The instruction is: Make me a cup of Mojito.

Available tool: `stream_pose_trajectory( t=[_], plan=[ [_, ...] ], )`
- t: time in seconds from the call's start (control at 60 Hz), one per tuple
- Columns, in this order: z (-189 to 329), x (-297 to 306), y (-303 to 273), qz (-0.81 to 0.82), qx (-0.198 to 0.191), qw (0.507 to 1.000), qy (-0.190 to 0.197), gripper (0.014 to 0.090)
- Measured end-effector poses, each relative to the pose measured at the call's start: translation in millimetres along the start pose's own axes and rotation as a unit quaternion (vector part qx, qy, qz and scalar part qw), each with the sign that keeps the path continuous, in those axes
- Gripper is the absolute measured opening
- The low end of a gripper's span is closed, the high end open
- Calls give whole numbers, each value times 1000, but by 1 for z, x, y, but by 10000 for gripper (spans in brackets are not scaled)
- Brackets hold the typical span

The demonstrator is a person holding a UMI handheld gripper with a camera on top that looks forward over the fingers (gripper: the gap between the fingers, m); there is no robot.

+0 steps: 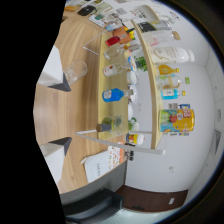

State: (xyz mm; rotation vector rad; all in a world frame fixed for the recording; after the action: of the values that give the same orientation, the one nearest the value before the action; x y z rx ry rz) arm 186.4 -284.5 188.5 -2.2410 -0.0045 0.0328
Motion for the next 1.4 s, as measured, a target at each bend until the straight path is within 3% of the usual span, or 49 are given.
stream_pose_trajectory(
  t=[0.183,0.4,0.5,0.6,0.7,0.817,0.883,1.133,1.4],
  plan=[
    [38,18,-51,6,33,999,-4,850],
    [82,29,-72,14,29,999,-6,783],
    [98,31,-68,10,12,1000,-1,703],
    [109,34,-63,12,-7,1000,3,513],
    [116,33,-57,11,-27,1000,-1,412],
    [117,38,-59,4,-25,1000,10,238],
    [117,39,-58,2,-28,1000,13,188],
    [115,42,-59,2,-34,999,23,167],
    [68,28,-64,10,10,1000,19,159]
  ],
)
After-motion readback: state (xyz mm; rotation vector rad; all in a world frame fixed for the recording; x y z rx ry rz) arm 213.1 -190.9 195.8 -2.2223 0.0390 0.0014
